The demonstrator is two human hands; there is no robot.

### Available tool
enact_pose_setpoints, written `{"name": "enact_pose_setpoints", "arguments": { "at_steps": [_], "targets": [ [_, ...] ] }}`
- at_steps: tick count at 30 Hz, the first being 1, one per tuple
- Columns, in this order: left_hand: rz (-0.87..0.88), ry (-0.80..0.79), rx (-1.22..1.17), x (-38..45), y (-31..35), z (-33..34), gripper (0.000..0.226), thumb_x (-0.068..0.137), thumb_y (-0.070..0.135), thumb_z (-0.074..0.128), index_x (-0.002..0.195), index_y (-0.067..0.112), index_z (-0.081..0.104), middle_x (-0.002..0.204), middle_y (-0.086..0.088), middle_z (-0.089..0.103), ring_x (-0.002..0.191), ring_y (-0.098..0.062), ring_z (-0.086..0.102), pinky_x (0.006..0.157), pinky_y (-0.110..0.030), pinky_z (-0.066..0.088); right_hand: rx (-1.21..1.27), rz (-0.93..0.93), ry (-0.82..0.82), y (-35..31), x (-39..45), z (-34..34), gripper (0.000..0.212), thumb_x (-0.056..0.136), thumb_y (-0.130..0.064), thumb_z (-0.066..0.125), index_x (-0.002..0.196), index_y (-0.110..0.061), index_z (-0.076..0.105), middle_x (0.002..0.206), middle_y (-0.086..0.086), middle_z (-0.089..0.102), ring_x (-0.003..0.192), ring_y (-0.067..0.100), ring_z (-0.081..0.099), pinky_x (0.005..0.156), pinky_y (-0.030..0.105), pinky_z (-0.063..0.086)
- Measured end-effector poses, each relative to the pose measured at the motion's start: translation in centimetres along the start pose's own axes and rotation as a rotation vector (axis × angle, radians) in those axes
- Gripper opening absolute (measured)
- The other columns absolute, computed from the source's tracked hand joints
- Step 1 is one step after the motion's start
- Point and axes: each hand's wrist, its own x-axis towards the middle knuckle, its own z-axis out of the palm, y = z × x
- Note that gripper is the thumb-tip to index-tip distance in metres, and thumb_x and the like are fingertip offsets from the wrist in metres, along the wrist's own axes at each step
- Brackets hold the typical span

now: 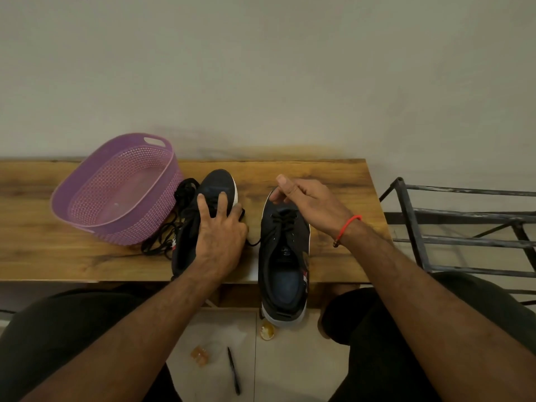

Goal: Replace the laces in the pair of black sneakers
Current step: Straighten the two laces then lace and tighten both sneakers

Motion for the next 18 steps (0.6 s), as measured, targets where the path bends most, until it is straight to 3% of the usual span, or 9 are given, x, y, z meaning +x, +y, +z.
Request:
{"name": "enact_pose_setpoints", "arguments": {
  "at_steps": [2, 4, 6, 8, 12, 15, 18],
  "targets": [
    [-0.020, 0.073, -0.090, 0.0, -0.2, -0.1, 0.023, 0.090, 0.035, 0.069, 0.113, 0.029, 0.071, 0.156, -0.004, 0.040, 0.150, -0.041, 0.017, 0.111, -0.076, 0.010, -0.007, 0.015, -0.007, 0.0, 0.0, 0.0, 0.047, 0.101, -0.054, 0.040, 0.096, -0.021, 0.074, 0.095, -0.012, 0.072, 0.092, -0.006, 0.063, 0.088, 0.022, 0.048],
    [-0.033, 0.309, -0.297, 0.4, -0.6, -0.2, 0.020, 0.092, 0.036, 0.068, 0.108, 0.024, 0.071, 0.136, -0.002, 0.062, 0.141, -0.038, 0.038, 0.109, -0.071, 0.020, -0.091, 0.048, -0.018, 0.2, 0.2, -0.4, 0.041, 0.101, -0.051, 0.046, 0.097, -0.021, 0.073, 0.096, -0.010, 0.071, 0.093, 0.000, 0.064, 0.083, 0.023, 0.048],
    [-0.029, 0.502, -0.561, 0.8, -1.1, -1.0, 0.017, 0.097, 0.038, 0.061, 0.105, 0.025, 0.067, 0.112, 0.005, 0.071, 0.128, -0.027, 0.051, 0.108, -0.059, 0.024, -0.287, 0.111, -0.046, 0.6, 0.4, -1.1, 0.032, 0.098, -0.050, 0.053, 0.093, -0.023, 0.069, 0.091, -0.009, 0.067, 0.089, 0.005, 0.061, 0.074, 0.023, 0.045],
    [-0.015, 0.472, -0.863, 1.0, -1.3, -1.9, 0.015, 0.099, 0.042, 0.058, 0.104, 0.031, 0.066, 0.101, 0.015, 0.067, 0.114, -0.014, 0.057, 0.108, -0.048, 0.028, -0.457, 0.190, -0.099, 0.9, 0.6, -1.8, 0.027, 0.095, -0.050, 0.058, 0.090, -0.025, 0.066, 0.090, -0.008, 0.063, 0.087, 0.008, 0.058, 0.069, 0.024, 0.044],
    [0.053, 0.381, -1.200, 0.8, -0.2, -2.5, 0.014, 0.093, 0.041, 0.066, 0.104, 0.033, 0.073, 0.091, 0.026, 0.065, 0.096, 0.005, 0.062, 0.098, -0.047, 0.051, -0.528, 0.295, -0.240, 0.9, -0.1, -1.8, 0.032, 0.089, -0.053, 0.064, 0.099, -0.023, 0.060, 0.098, -0.005, 0.061, 0.088, 0.010, 0.055, 0.070, 0.025, 0.046],
    [0.068, 0.300, -1.224, 0.2, 0.8, -2.5, 0.011, 0.094, 0.033, 0.069, 0.103, 0.030, 0.073, 0.098, 0.021, 0.067, 0.096, 0.005, 0.060, 0.095, -0.035, 0.055, -0.555, 0.358, -0.315, 1.0, -0.5, -1.1, 0.043, 0.083, -0.058, 0.069, 0.103, -0.022, 0.058, 0.102, -0.002, 0.061, 0.093, 0.015, 0.058, 0.084, 0.035, 0.052],
    [0.083, 0.255, -1.133, -0.1, 1.6, -2.2, 0.006, 0.094, 0.036, 0.069, 0.098, 0.033, 0.071, 0.115, 0.016, 0.059, 0.114, -0.005, 0.053, 0.105, -0.046, 0.044, -0.518, 0.391, -0.300, 0.6, -0.6, -1.0, 0.043, 0.084, -0.054, 0.069, 0.101, -0.015, 0.067, 0.098, 0.001, 0.066, 0.094, 0.018, 0.061, 0.079, 0.035, 0.051]
  ]
}}
